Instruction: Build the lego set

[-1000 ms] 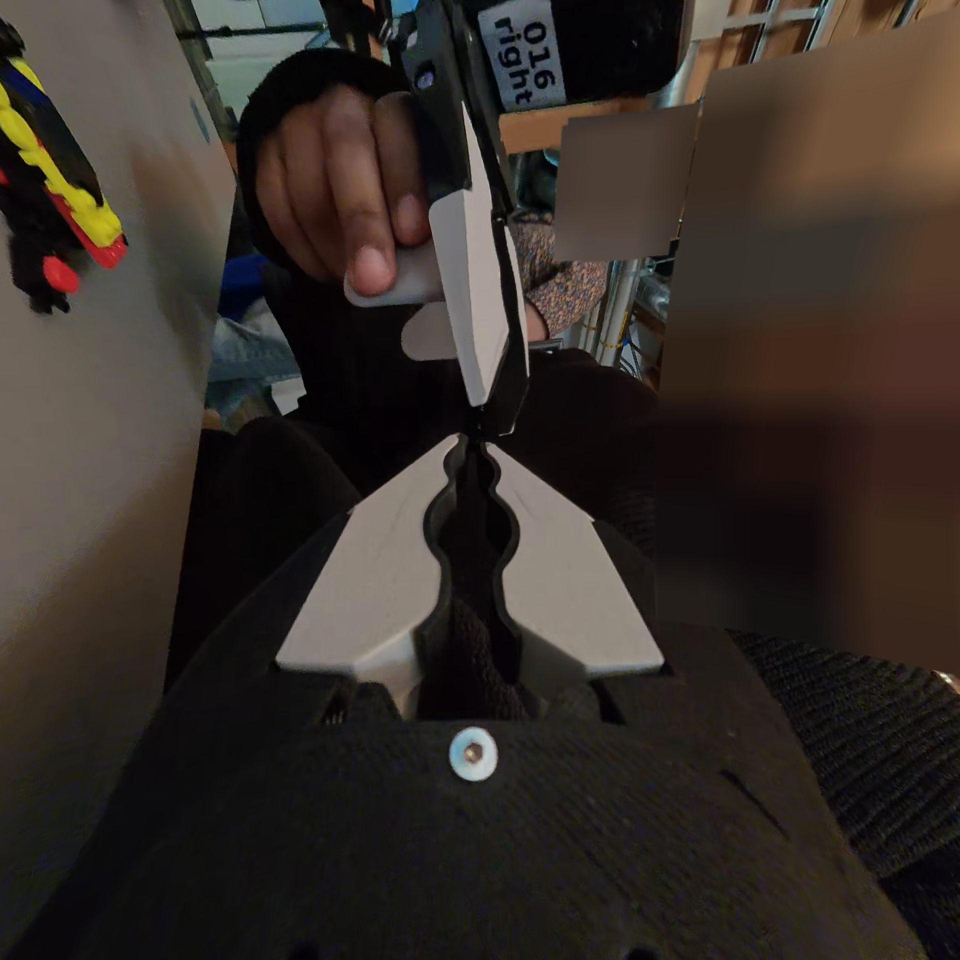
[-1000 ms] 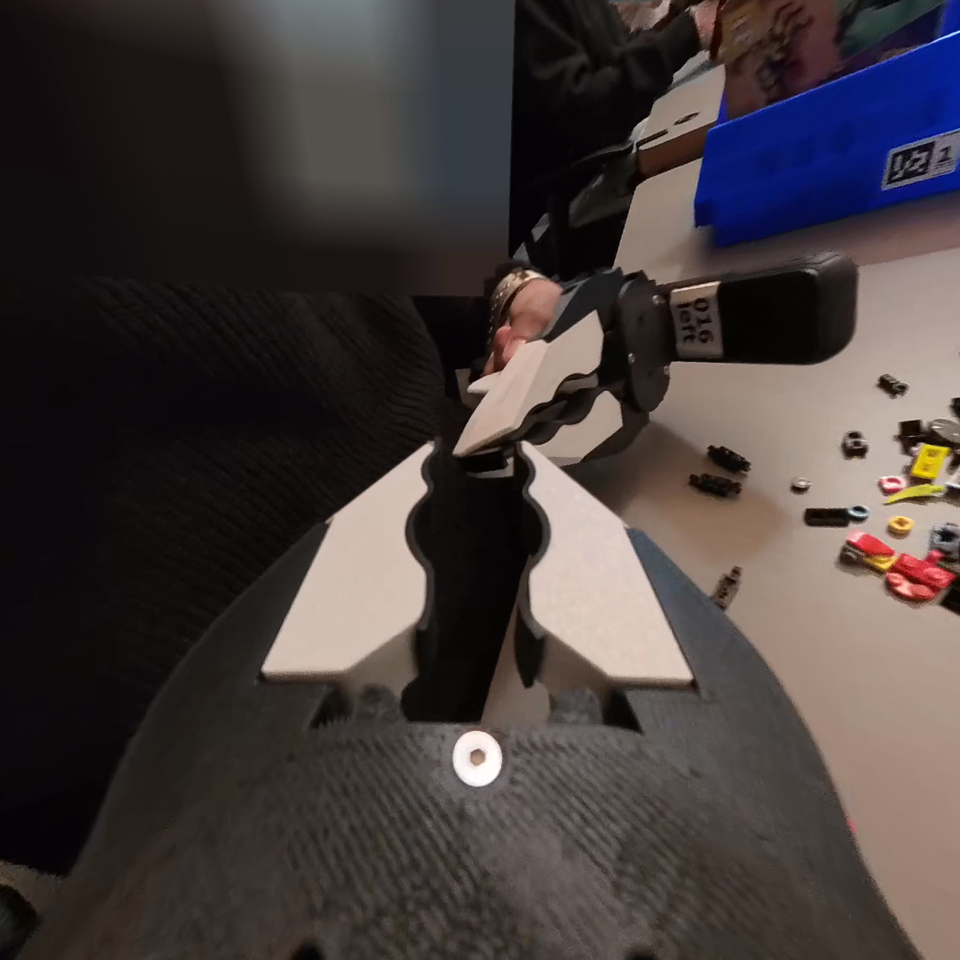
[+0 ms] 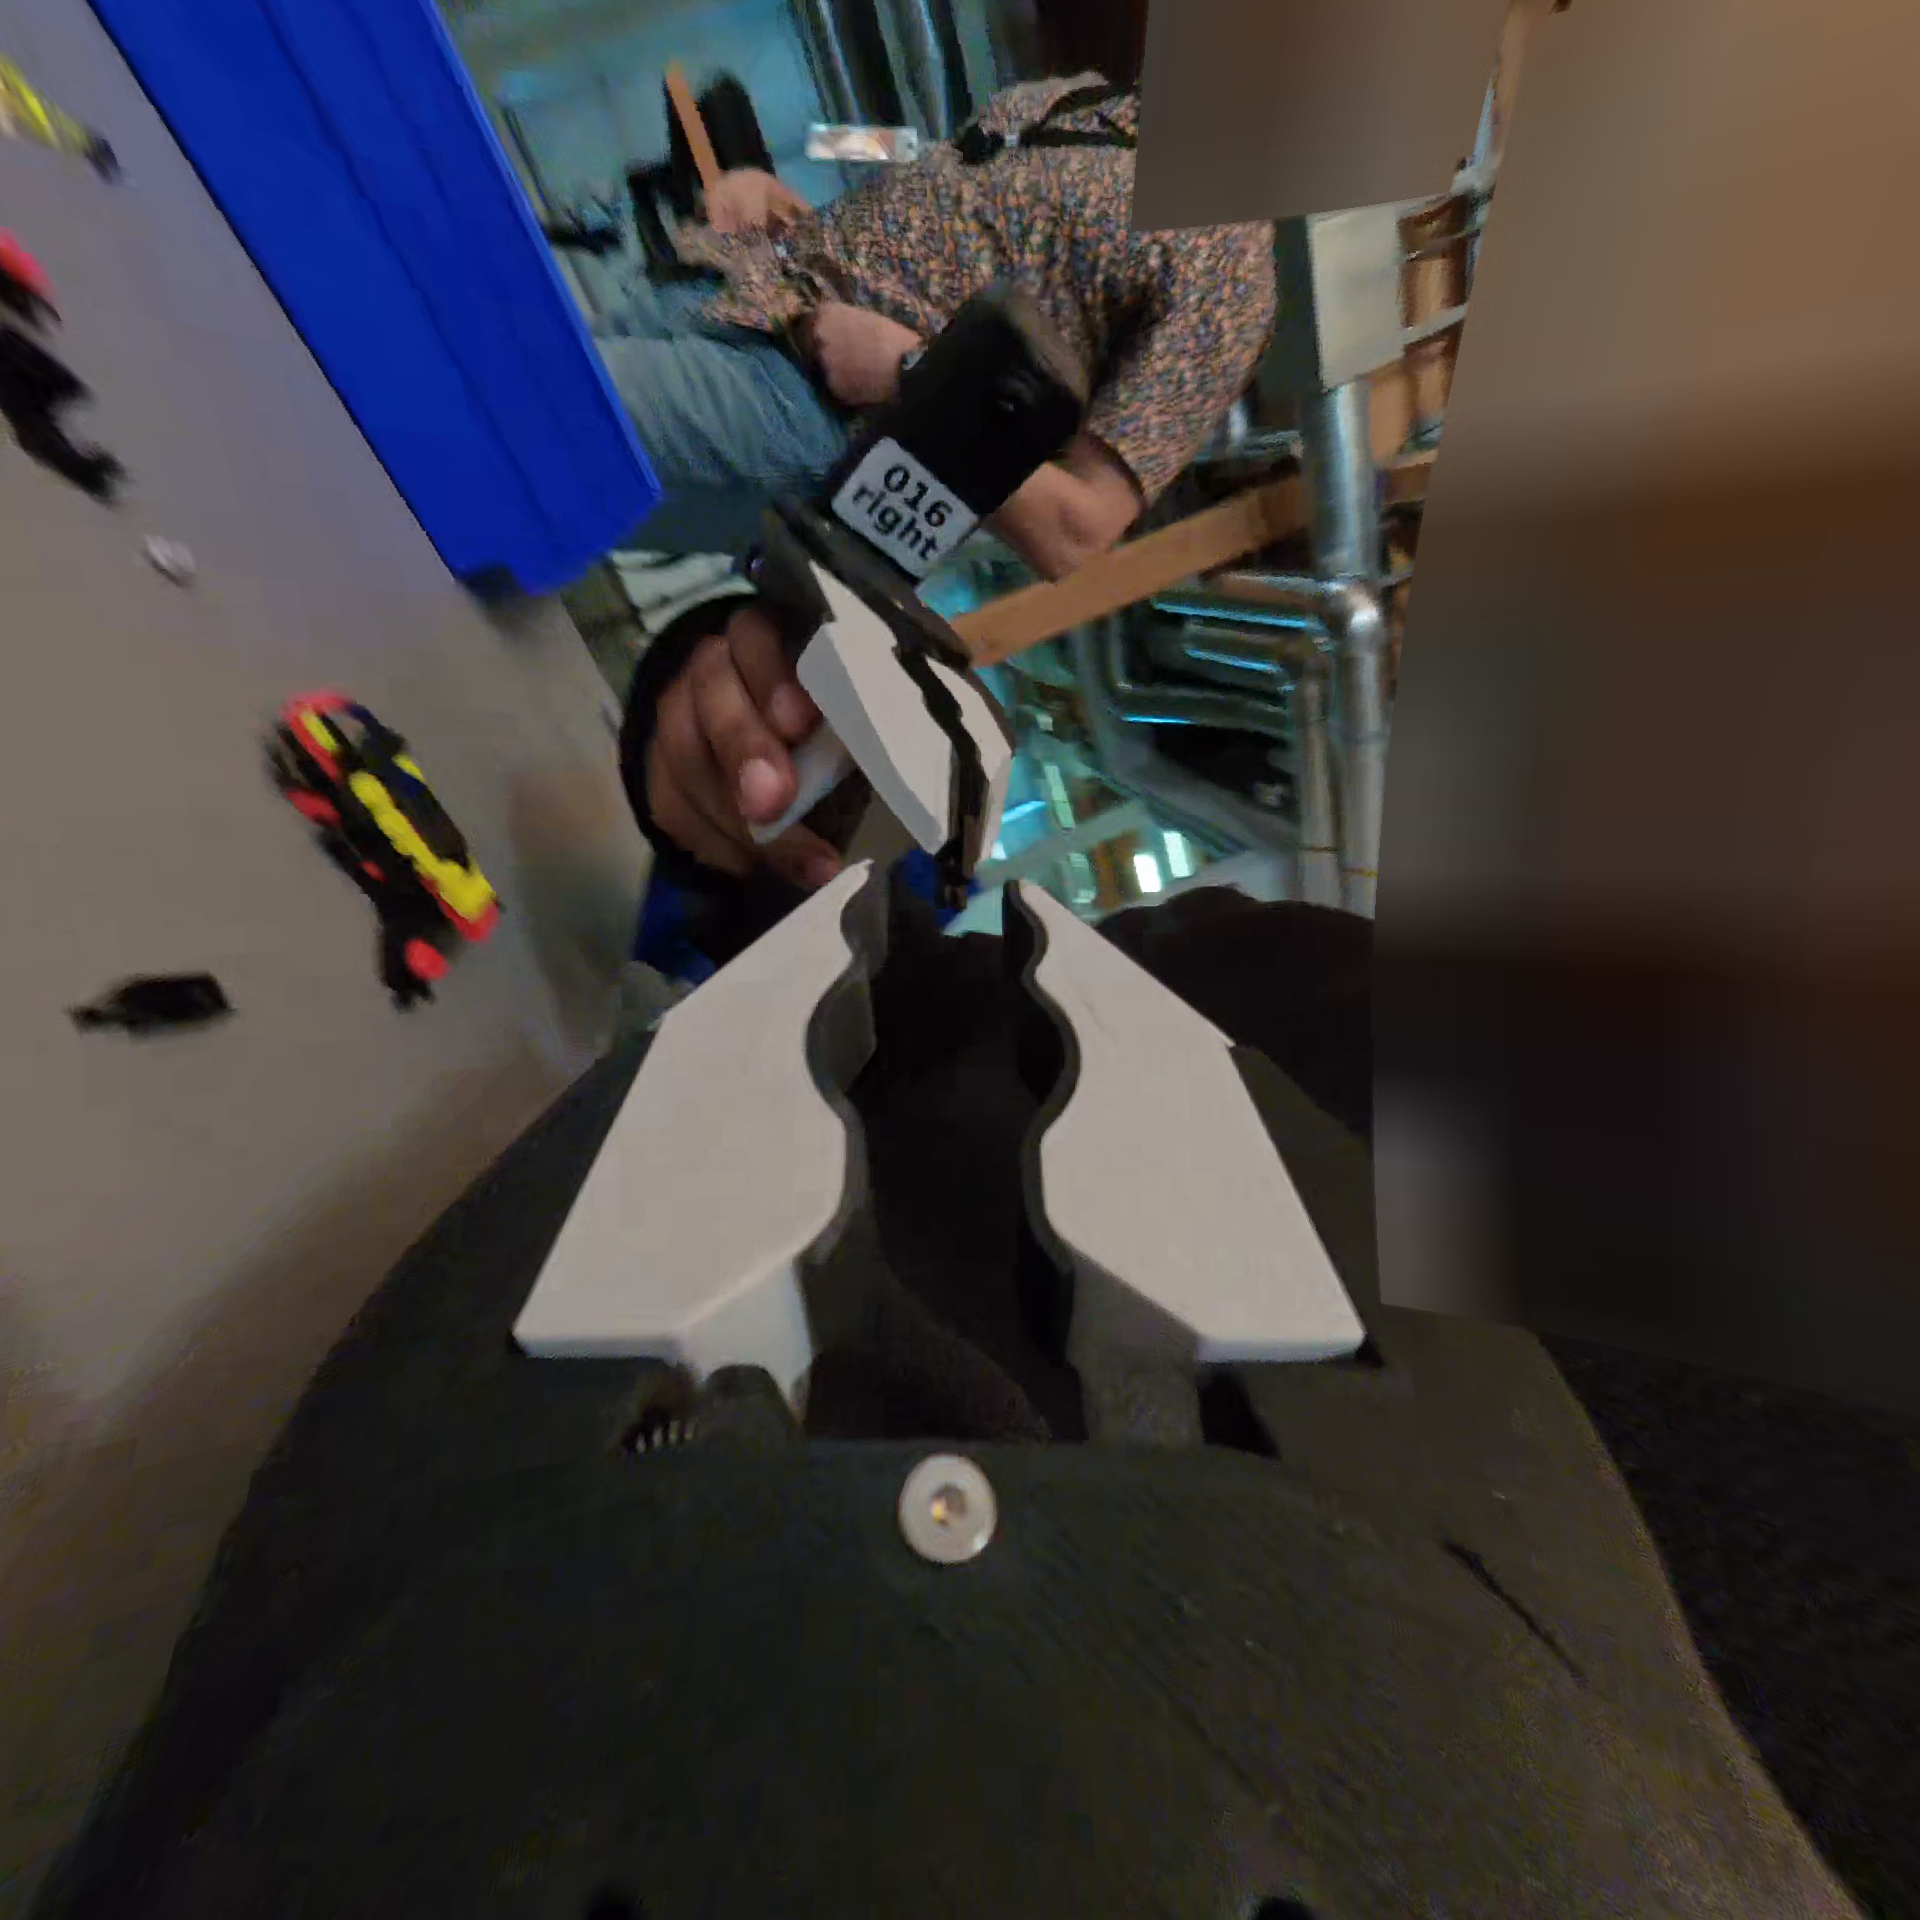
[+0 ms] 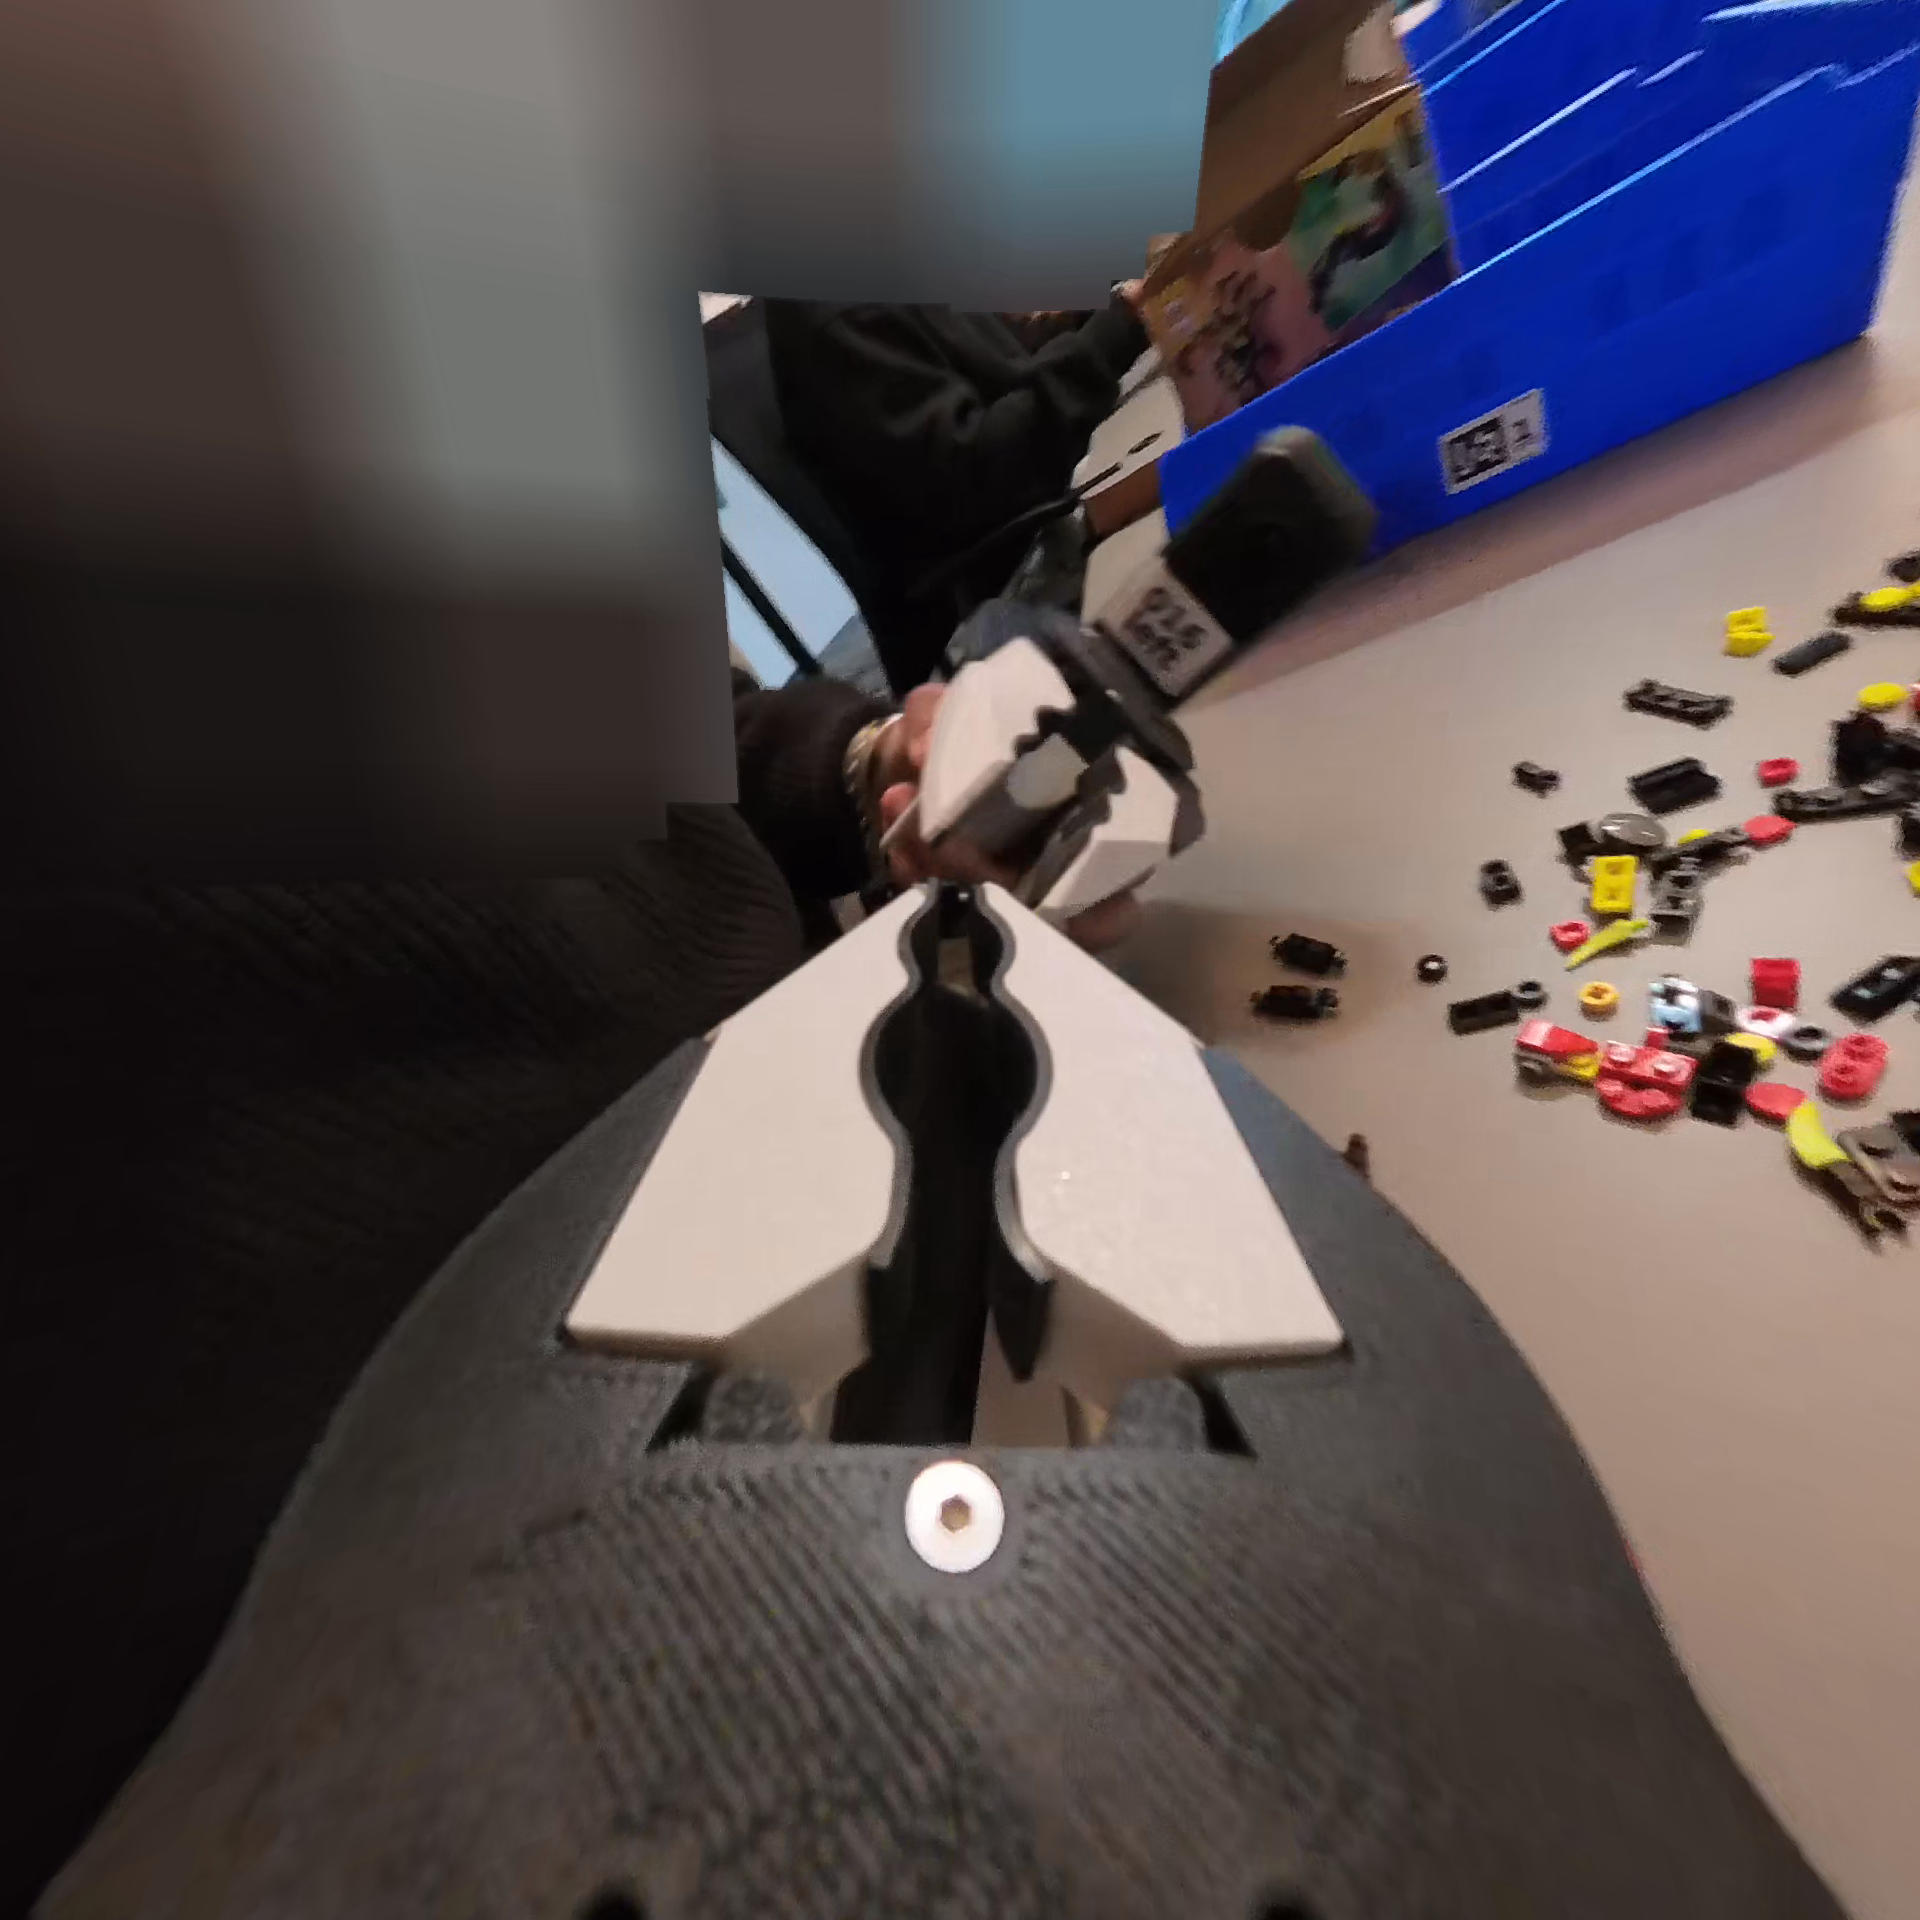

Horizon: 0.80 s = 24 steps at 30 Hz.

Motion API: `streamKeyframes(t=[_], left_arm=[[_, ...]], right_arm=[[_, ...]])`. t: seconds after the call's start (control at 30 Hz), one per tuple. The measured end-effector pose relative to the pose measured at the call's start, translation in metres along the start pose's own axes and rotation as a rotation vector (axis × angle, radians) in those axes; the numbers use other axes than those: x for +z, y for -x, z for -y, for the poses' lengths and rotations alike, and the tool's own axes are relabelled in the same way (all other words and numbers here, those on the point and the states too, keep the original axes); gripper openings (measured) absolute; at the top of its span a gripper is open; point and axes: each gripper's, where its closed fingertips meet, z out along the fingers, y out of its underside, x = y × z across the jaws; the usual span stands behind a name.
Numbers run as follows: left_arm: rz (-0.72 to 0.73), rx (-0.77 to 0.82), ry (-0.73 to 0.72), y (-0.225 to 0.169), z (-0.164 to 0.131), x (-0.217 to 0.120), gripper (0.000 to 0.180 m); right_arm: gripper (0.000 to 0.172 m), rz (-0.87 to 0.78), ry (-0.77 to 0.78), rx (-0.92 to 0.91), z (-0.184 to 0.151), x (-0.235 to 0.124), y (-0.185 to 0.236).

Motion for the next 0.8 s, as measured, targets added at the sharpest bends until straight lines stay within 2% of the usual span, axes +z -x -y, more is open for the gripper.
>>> streamKeyframes(t=[0.13,0.23,0.3,0.63,0.7,0.8], left_arm=[[0.144,0.236,-0.001,0.004,0.003,0.001,0.022],[0.195,0.325,-0.008,0.004,0.005,0.001,0.017],[0.182,0.341,-0.018,0.001,0.006,0.001,0.004],[0.198,0.389,-0.049,-0.002,0.014,-0.006,0.003],[0.227,0.395,-0.071,0.000,0.021,-0.012,0.003],[0.333,0.402,-0.096,0.011,0.035,-0.030,0.002]], right_arm=[[0.003,-0.035,-0.060,0.067,0.009,0.003,-0.007],[0.003,-0.053,-0.072,0.086,0.011,0.006,-0.009],[0.003,-0.076,-0.070,0.090,0.010,0.008,-0.011],[0.004,-0.093,-0.044,0.085,0.006,0.011,-0.014],[0.018,-0.134,-0.034,0.048,0.006,0.007,-0.020],[0.024,-0.279,0.000,-0.038,0.006,-0.004,-0.042]])
